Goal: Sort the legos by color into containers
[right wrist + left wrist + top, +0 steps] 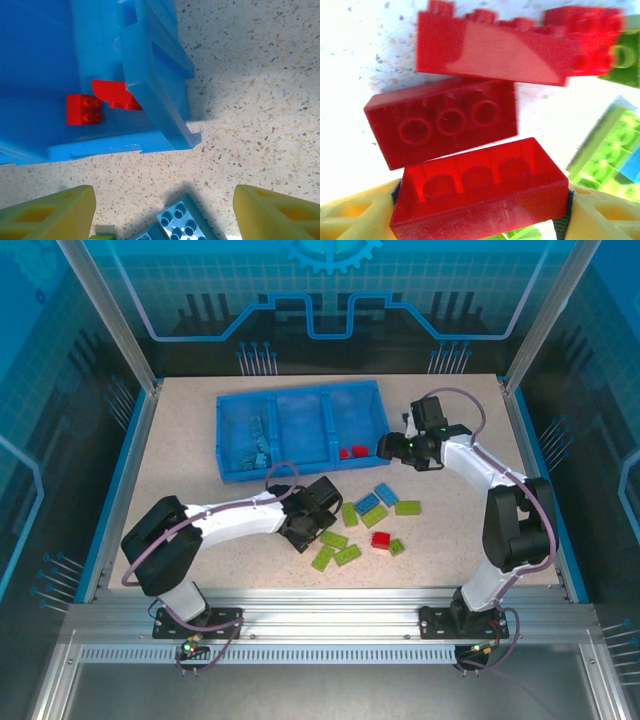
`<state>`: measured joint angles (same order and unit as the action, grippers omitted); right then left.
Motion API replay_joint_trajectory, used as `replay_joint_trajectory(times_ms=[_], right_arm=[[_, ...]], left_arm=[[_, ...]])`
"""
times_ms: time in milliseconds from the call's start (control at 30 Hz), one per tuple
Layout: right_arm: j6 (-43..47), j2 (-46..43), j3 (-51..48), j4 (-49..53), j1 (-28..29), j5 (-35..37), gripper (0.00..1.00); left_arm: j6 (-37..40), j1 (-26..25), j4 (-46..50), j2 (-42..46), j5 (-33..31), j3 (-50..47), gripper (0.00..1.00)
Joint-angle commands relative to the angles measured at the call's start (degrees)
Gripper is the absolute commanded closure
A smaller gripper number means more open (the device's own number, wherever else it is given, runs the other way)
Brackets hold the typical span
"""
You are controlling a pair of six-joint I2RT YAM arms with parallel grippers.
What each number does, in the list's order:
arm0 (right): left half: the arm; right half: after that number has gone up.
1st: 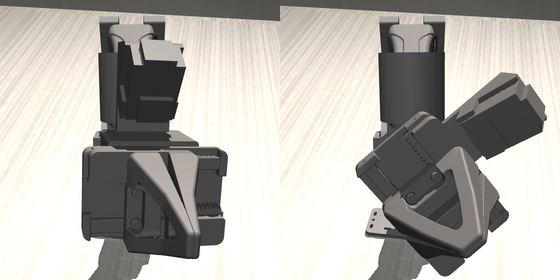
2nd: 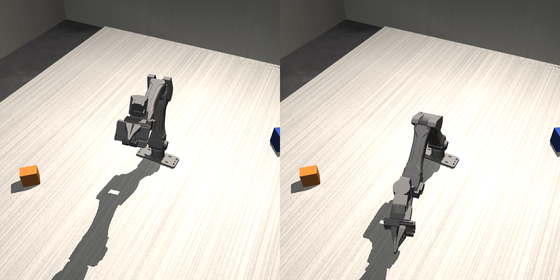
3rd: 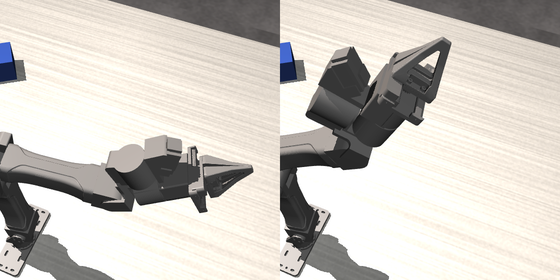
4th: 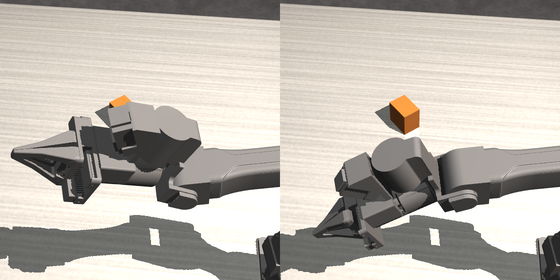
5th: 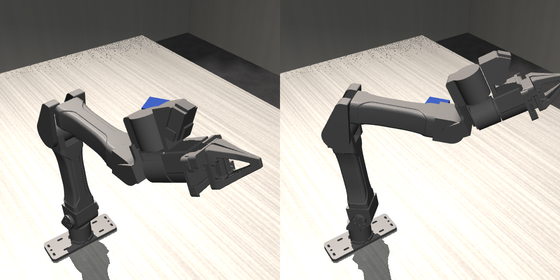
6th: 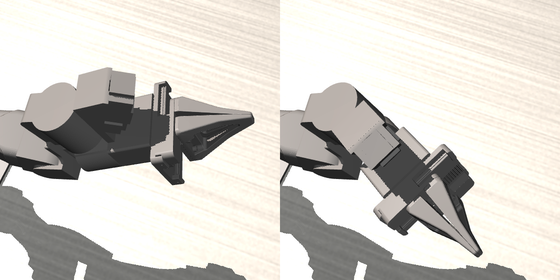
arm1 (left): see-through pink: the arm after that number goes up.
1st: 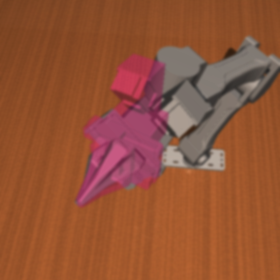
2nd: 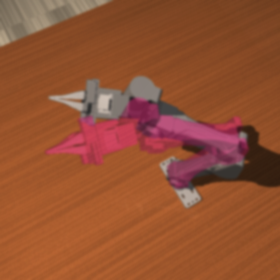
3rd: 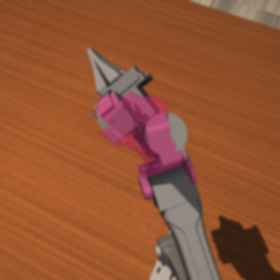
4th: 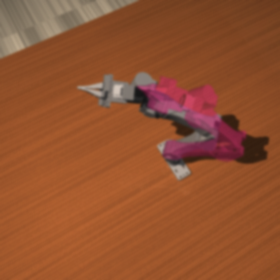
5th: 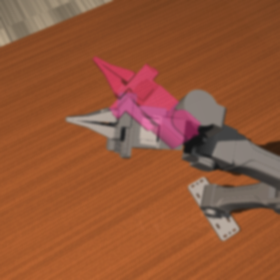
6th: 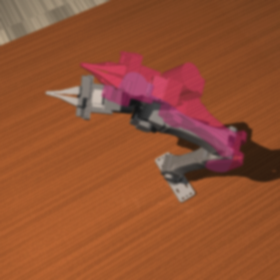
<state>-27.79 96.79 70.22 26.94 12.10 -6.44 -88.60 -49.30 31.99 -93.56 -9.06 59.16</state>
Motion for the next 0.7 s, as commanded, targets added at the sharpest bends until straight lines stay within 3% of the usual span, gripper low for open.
replay_joint_trajectory(times_ms=[0, 300, 533, 667], right_arm=[[1.05, -1.52, -0.24, 0.05, -1.62, 0.46, 0.27], [1.39, -4.36, -5.49, -1.89, -2.07, -1.39, 0.28], [2.08, -5.90, -11.18, -2.39, -1.82, -0.11, 0.28], [5.82, -6.32, -12.72, -3.66, -0.72, 0.24, 0.30]], left_arm=[[3.38, -0.45, 3.17, 4.08, -2.99, 3.00, 0.28], [15.63, 1.30, 2.33, 5.03, -8.84, 11.25, 0.28], [31.72, 8.48, -4.78, -3.38, 0.09, 23.92, 0.28], [37.02, 11.29, -5.52, -10.61, 4.45, 32.27, 0.28]])
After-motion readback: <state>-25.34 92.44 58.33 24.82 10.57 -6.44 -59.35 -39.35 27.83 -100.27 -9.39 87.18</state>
